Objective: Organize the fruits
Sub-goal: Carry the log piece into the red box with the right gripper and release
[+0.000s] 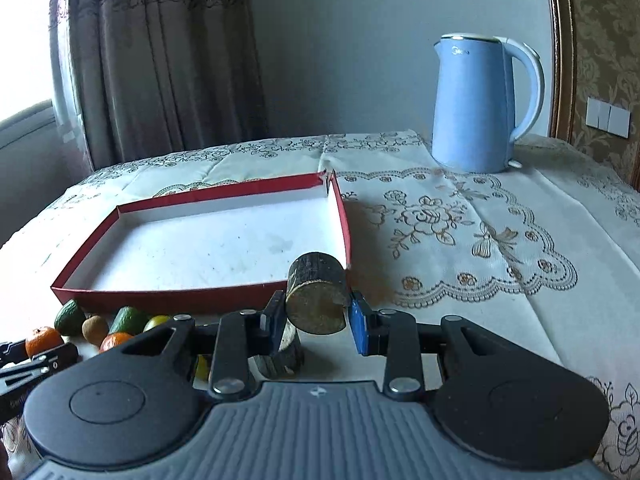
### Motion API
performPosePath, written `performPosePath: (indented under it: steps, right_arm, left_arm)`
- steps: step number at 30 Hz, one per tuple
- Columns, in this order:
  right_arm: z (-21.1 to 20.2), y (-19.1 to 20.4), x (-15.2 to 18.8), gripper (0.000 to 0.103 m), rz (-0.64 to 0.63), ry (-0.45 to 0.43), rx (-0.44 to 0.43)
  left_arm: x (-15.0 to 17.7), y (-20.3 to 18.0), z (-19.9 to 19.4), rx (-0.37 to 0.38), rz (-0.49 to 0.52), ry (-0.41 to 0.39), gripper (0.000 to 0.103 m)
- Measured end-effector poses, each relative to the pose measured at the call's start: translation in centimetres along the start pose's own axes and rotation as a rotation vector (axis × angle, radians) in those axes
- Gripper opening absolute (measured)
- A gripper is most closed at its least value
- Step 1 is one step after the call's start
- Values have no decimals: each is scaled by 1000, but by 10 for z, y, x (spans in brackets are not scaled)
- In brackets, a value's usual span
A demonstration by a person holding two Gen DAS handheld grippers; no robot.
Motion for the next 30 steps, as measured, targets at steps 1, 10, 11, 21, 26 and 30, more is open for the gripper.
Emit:
performPosePath:
  steps: [1, 10, 11, 21, 26, 30]
  right_arm:
    - [1, 0, -1, 33, -2, 0, -2]
    - [18, 6, -30, 33, -70, -38, 5]
    - [24, 7, -36, 33, -84, -38, 7]
    - [101, 15, -62, 33, -152, 63, -27]
    - [131, 21, -66, 33, -181, 128, -47]
    - [149, 20, -70, 33, -195, 156, -15]
  left_arm:
    - [0, -1, 0, 4, 3, -2, 40]
    - [-5, -8, 2, 71, 24, -17, 41]
    - [-5, -9, 2, 69, 33, -20, 41]
    - [-3, -9, 3, 65, 41, -20, 41]
    - [-3, -8, 4, 73, 32, -16, 42]
    - [-4, -6, 5, 78, 24, -8, 42]
Point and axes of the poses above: each gripper's, at about its wrist camera, not at the fingertips, and z roughly the way its jaws point, y to its left, x to its underside, the point moved 3 cm from there along z, roughly the way its jaws point, and after that the axes turned 13 degrees about -x, right-handed, at the moved point
